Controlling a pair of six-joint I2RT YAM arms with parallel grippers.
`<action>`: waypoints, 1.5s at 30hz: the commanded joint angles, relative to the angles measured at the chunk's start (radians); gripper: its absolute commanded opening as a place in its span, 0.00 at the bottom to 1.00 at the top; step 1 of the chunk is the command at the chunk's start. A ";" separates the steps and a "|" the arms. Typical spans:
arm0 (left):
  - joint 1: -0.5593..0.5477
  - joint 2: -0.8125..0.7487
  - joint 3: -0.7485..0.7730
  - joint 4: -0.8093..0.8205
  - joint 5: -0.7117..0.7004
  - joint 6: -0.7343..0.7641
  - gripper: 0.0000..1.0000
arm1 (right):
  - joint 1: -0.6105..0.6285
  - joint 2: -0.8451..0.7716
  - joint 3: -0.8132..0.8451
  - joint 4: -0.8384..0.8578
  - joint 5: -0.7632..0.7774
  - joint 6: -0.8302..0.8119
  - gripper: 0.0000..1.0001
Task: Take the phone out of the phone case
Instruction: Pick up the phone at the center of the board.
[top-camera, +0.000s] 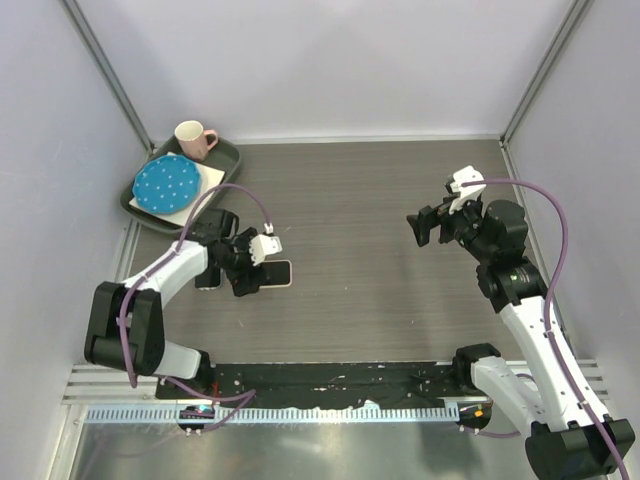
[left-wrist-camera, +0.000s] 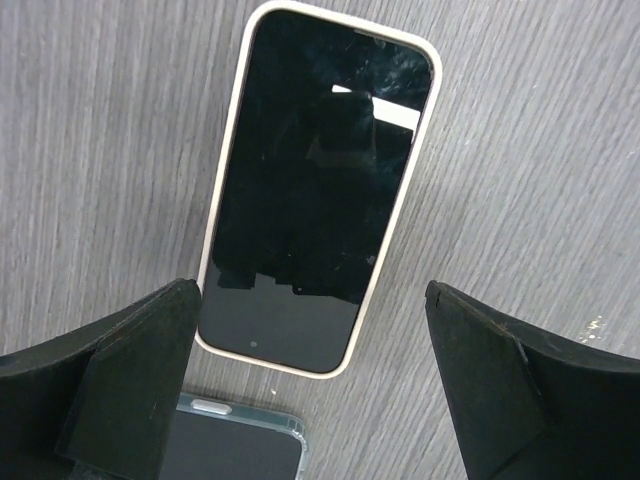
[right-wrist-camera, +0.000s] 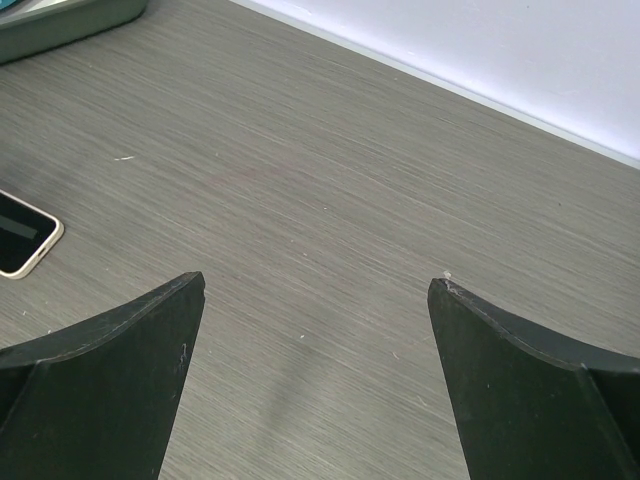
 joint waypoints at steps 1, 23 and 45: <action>-0.011 0.057 0.032 0.043 -0.045 0.056 1.00 | -0.005 0.004 -0.002 0.019 -0.015 -0.018 0.99; -0.032 0.120 0.011 0.137 -0.056 0.161 1.00 | -0.006 0.019 -0.007 0.012 -0.015 -0.039 1.00; -0.060 0.247 0.135 -0.029 -0.046 0.137 0.59 | -0.006 0.021 -0.007 0.009 -0.029 -0.041 1.00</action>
